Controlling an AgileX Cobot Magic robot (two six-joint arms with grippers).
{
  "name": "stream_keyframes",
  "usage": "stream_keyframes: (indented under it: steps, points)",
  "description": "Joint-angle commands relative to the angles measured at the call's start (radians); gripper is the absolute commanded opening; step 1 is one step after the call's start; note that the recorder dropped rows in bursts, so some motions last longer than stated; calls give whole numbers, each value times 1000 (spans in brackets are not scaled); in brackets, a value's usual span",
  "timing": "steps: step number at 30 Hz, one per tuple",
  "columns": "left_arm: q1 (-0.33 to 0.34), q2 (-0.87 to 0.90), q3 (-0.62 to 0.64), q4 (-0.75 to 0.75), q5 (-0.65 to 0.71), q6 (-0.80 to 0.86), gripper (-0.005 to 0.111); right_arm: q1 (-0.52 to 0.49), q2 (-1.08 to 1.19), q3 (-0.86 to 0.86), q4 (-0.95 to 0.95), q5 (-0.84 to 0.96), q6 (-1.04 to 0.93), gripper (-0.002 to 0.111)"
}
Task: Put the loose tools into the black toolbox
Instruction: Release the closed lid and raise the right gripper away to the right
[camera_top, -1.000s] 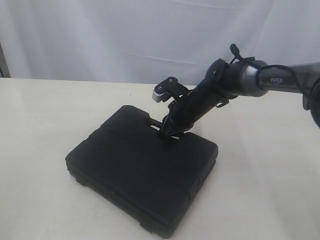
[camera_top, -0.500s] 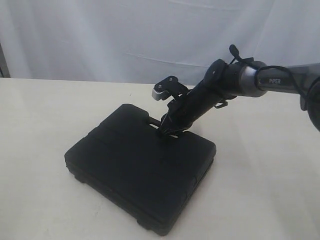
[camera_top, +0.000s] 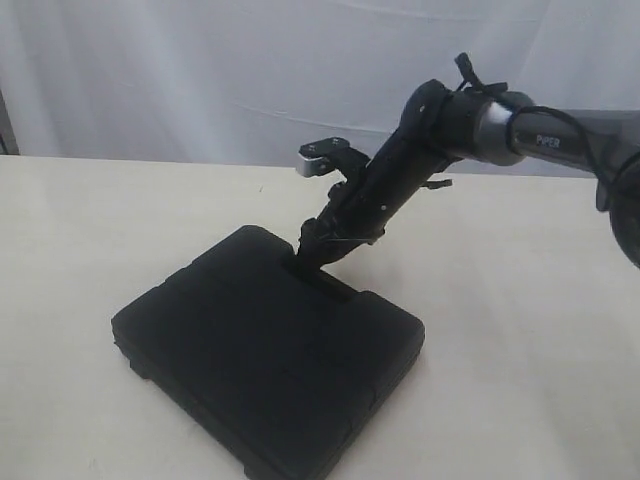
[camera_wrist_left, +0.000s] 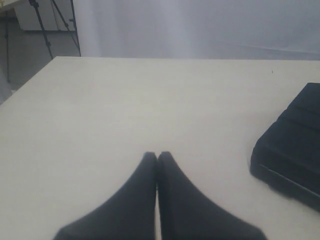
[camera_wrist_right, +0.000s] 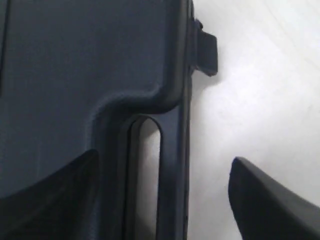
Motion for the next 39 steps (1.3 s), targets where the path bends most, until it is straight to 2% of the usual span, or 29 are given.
stream_keyframes:
  steps: [1,4,6,8,9,13,18,24,27,29,32,36,39]
  points:
    - [-5,-1,3,-10,-10,-2,0,2,-23,-61,-6,110,46,68]
    - [-5,-1,3,-10,-10,-2,0,2,-66,-82,-10,152,78,68]
    - [-5,-1,3,-10,-10,-2,0,2,-129,-86,-23,173,121,64]
    - [-5,-1,3,-10,-10,-2,0,2,-205,-86,-51,235,192,46]
    - [-5,-1,3,-10,-10,-2,0,2,-259,-86,-88,235,259,32]
    - [-5,-1,3,-10,-10,-2,0,2,-435,-44,-138,235,389,0]
    - [-5,-1,3,-10,-10,-2,0,2,-681,157,-138,235,395,-1]
    - [-5,-1,3,-10,-10,-2,0,6,-1104,589,-83,220,397,-1]
    - [-5,-1,3,-10,-10,-2,0,6,-1244,777,-81,-13,371,-1]
    - [-5,-1,3,-10,-10,-2,0,6,-1312,912,-65,-237,368,-1]
    - [-5,-1,3,-10,-10,-2,0,6,-1362,1074,59,-513,371,-1]
    - [-5,-1,3,-10,-10,-2,0,6,-1373,1198,343,-611,376,-1]
    - [-5,-1,3,-10,-10,-2,0,6,-1373,1239,360,-651,372,-1]
